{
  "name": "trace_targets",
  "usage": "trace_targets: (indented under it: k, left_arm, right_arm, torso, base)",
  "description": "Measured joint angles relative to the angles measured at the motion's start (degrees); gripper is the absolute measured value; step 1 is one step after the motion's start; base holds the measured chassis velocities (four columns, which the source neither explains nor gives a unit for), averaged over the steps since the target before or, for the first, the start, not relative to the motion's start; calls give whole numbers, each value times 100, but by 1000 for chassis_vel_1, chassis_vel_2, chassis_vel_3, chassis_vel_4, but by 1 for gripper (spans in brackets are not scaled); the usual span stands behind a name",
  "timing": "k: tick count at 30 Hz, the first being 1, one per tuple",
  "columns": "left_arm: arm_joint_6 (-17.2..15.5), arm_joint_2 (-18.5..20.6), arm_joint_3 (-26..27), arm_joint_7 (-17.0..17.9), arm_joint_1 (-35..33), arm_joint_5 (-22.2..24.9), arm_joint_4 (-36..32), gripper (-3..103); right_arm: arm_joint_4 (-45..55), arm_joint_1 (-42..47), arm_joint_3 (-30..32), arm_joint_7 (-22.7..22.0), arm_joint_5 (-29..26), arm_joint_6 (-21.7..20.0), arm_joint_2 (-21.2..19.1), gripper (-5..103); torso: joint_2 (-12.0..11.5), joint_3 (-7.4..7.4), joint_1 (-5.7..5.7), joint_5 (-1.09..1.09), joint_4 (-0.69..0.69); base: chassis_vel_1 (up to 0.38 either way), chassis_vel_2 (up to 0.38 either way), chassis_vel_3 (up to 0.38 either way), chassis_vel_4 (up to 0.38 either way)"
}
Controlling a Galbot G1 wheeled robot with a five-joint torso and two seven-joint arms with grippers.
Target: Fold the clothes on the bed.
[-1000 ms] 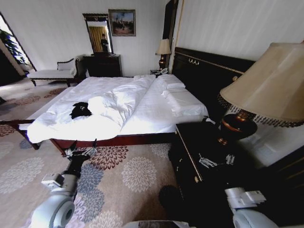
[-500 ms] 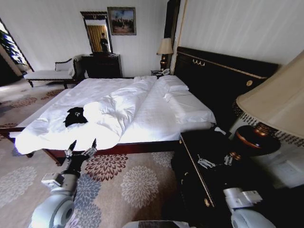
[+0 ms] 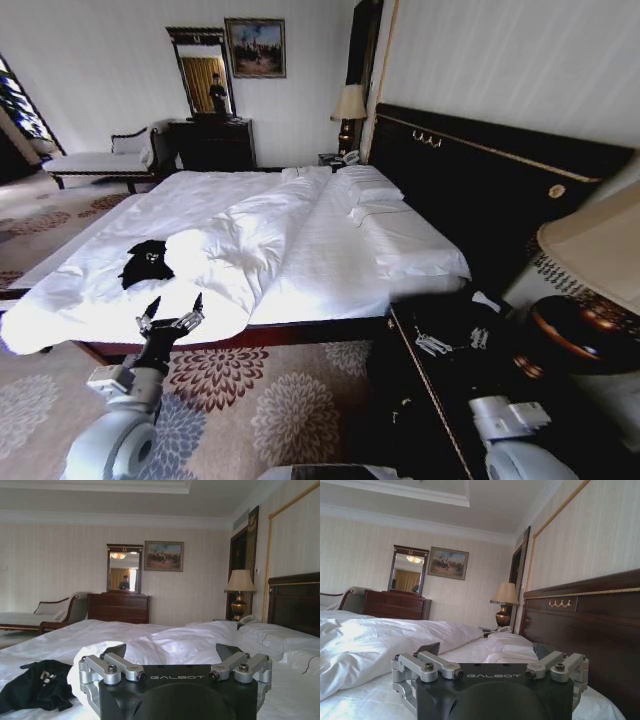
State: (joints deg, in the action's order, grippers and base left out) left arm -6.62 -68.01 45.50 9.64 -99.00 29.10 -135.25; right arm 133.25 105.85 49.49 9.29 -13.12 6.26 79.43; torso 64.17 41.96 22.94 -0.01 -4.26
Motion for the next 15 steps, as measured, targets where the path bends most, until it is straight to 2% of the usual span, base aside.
trace_targets:
  k: [10,13,15]
  left_arm:
    - [13,-29,24,-17,-59,-4,-13,103]
    - [15,-29,27,-19,-65,-4,-25,98]
    - [15,-29,26,-19,-65,-4,-28,100]
  right_arm:
    - [-10,3,-90,15,90,2,26,100]
    - [-15,9,-91,9,97,2,26,100]
    - [-16,12,-91,8,107,2,30,100]
  torso:
    - [0,1,1,0,1]
    - [0,1,2,0,0]
    - [0,1,2,0,0]
  base:
    - [-196,201,192,-195]
    - [-216,212,225,-229]
    - [-212,210,211,-223]
